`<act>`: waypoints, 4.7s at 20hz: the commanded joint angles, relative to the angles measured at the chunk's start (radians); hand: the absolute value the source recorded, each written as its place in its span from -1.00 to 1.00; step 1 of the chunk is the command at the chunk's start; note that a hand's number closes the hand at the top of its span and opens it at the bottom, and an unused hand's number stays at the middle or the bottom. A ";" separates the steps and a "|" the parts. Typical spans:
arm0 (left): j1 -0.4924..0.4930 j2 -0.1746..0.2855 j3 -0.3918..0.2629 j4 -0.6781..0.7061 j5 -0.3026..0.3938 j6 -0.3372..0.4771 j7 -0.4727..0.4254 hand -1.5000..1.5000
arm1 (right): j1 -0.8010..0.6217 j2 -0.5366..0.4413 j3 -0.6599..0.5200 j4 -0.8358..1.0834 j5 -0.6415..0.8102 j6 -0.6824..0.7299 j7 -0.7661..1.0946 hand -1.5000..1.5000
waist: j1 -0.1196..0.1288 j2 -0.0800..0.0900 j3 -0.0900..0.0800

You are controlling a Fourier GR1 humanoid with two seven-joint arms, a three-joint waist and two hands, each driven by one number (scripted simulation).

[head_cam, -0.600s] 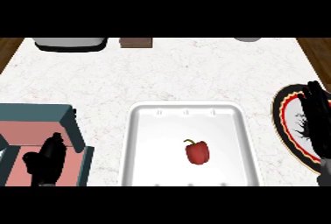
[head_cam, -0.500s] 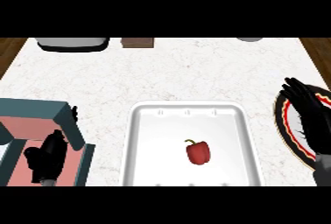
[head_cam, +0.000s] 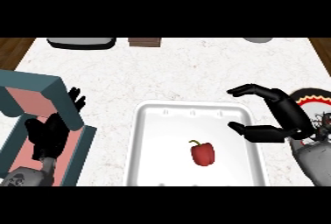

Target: Pick the bell pepper from the tray and place it in the plate

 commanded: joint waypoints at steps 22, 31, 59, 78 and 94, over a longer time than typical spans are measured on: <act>-0.086 -0.063 0.093 0.059 -0.044 -0.065 0.112 0.00 | -0.007 -0.051 0.243 -0.152 0.555 0.256 0.127 -1.00 | -0.038 -0.007 0.004; -0.067 -0.059 0.122 0.015 -0.080 -0.084 0.139 0.00 | -0.097 0.038 0.289 -0.100 0.779 0.323 0.268 -1.00 | -0.030 -0.006 0.004; -0.062 -0.156 0.273 0.099 -0.181 -0.238 0.084 0.00 | -0.151 0.298 0.254 0.214 1.223 0.431 0.189 -1.00 | -0.030 -0.002 0.004; -0.024 -0.202 0.283 0.007 -0.241 -0.179 0.153 0.00 | 0.183 0.432 0.046 0.000 1.182 0.260 0.349 1.00 | -0.079 -0.012 0.005; -0.060 -0.199 0.304 0.094 -0.236 -0.230 0.091 0.00 | 0.401 0.460 -0.204 -0.577 1.276 -0.159 0.548 1.00 | -0.051 -0.005 0.004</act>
